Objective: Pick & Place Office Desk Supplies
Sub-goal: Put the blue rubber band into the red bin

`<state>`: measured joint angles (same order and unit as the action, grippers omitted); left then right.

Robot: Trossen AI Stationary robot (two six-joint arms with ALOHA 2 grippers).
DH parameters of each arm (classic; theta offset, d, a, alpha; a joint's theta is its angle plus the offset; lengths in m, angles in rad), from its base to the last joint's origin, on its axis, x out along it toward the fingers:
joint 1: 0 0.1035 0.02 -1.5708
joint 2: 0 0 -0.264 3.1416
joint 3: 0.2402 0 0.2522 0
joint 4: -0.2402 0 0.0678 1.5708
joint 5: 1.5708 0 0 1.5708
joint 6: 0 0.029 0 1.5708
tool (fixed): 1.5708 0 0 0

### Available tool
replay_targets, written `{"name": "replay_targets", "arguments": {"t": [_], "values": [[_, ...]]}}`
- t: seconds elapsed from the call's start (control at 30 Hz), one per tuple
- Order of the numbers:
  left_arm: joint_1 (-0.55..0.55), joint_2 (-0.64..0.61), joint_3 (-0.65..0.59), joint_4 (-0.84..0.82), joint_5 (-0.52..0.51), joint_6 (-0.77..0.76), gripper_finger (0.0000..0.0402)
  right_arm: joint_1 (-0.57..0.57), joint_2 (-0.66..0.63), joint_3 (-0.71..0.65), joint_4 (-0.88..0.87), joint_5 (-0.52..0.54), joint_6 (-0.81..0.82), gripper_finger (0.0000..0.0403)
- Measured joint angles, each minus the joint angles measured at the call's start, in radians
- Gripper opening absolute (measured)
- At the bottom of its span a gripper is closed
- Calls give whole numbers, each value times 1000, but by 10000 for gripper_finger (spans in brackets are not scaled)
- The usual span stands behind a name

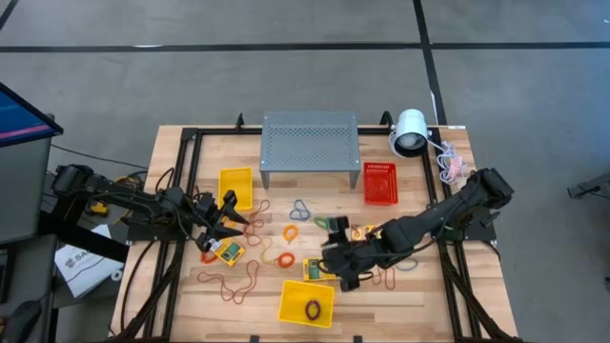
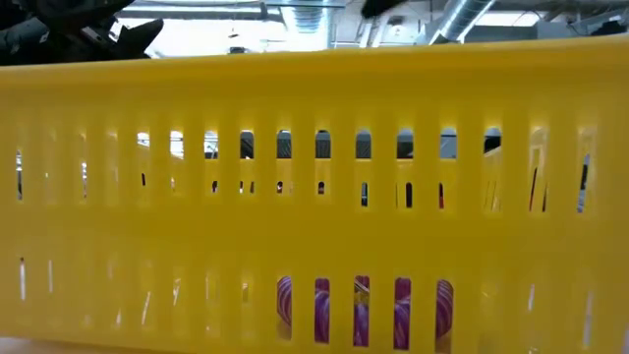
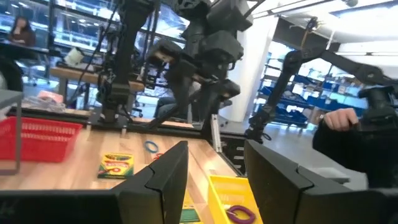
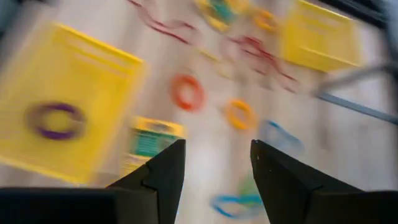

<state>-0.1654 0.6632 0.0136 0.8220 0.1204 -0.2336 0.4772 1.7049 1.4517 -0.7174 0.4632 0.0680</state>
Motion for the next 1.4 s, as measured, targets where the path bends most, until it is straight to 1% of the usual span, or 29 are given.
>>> {"name": "replay_targets", "arguments": {"t": [0.03, 0.1, 0.17, 0.3, 0.37, 0.43, 0.53, 0.63, 0.8, 0.97, 1.1, 1.2, 1.3, 1.4], "values": [[0, 0, 6, -5, 0, 10, 155, -4, 1, -8, -15, 31, 3, 176], [0, -1, 28, -61, -10, 25, 155, -25, 1, -36, -19, 51, 4, 176], [0, 0, 63, -185, -44, 51, 155, -46, -6, -67, -18, 58, 7, 176], [0, 23, 180, -512, -164, 111, 155, -97, -44, -126, 2, 62, 27, 176], [1, 52, 237, -613, -195, 133, 155, -124, -58, -150, 20, 62, 51, 176], [6, 84, 286, -668, -203, 150, 155, -146, -79, -174, 39, 62, 72, 176], [20, 142, 354, -728, -203, 177, 155, -171, -97, -219, 120, 63, 79, 176], [50, 217, 414, -775, -208, 206, 155, -185, -110, -306, 274, 58, 43, 176], [122, 387, 501, -826, -204, 209, 155, -186, -123, -464, 553, 53, 10, 176], [171, 555, 590, -858, -196, 210, 155, -178, -123, -548, 717, 35, 8, 175], [178, 665, 671, -890, -193, 220, 155, -149, -123, -550, 728, 29, 0, 175], [178, 729, 733, -936, -193, 232, 155, -124, -123, -550, 701, 27, 1, 175], [178, 763, 775, -966, -193, 232, 155, -108, -123, -550, 645, 17, 55, 175], [178, 767, 784, -966, -193, 231, 155, -99, -122, -550, 570, -10, 134, 175]]}}
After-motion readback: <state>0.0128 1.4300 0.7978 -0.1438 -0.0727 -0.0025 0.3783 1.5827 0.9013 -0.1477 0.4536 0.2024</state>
